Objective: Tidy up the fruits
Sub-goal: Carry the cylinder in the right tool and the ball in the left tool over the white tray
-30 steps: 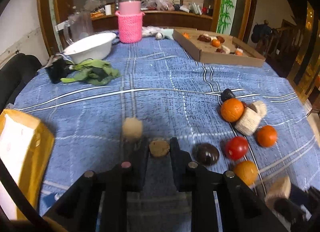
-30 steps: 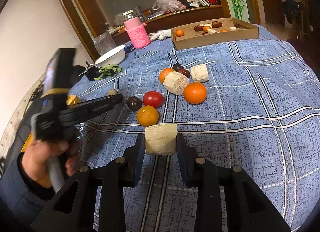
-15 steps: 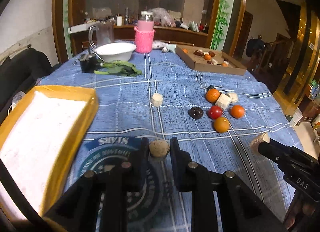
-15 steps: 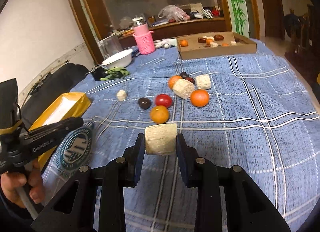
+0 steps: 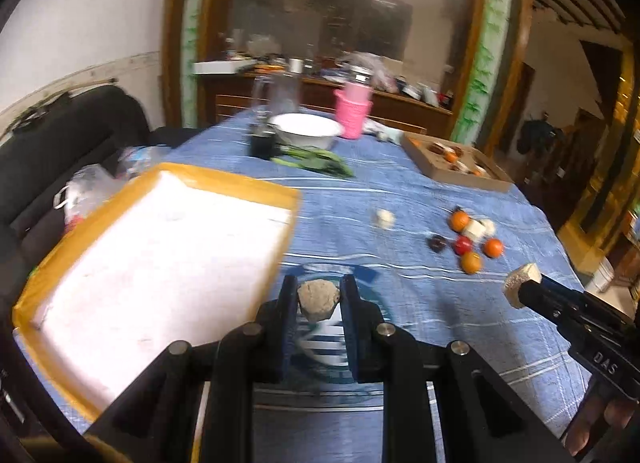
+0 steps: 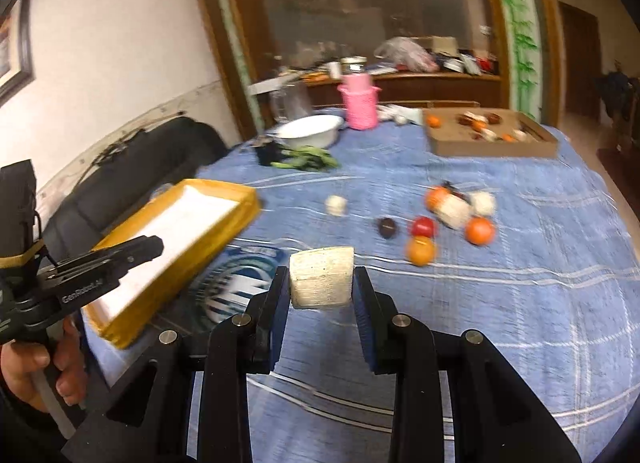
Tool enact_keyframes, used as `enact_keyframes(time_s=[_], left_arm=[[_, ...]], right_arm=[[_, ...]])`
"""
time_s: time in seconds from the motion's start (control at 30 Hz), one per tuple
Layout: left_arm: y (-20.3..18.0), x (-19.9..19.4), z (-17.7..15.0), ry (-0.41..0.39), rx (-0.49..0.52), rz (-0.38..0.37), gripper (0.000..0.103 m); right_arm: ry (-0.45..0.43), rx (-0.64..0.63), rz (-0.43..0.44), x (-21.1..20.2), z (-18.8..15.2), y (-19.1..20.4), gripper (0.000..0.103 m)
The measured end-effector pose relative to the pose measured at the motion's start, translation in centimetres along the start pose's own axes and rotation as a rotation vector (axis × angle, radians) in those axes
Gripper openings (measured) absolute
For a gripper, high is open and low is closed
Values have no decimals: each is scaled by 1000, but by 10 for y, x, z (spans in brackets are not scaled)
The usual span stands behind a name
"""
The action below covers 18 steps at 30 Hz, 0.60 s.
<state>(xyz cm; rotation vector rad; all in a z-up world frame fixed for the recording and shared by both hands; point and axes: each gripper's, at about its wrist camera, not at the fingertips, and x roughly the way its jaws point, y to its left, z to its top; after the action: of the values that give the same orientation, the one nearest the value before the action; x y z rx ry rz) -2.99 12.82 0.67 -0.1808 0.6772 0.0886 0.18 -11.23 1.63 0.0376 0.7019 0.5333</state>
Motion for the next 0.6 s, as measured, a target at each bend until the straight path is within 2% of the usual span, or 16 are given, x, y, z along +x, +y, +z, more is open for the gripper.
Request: enact_keyframes(time_s=[0.33,0.6], left_arm=[[78,-5,4,3,-109,187,23],[121,5,1,31,-154,274,23]], right_arm=[[9,-109,145,35,22,83,29],[37,-140,203,72,34,127,29]])
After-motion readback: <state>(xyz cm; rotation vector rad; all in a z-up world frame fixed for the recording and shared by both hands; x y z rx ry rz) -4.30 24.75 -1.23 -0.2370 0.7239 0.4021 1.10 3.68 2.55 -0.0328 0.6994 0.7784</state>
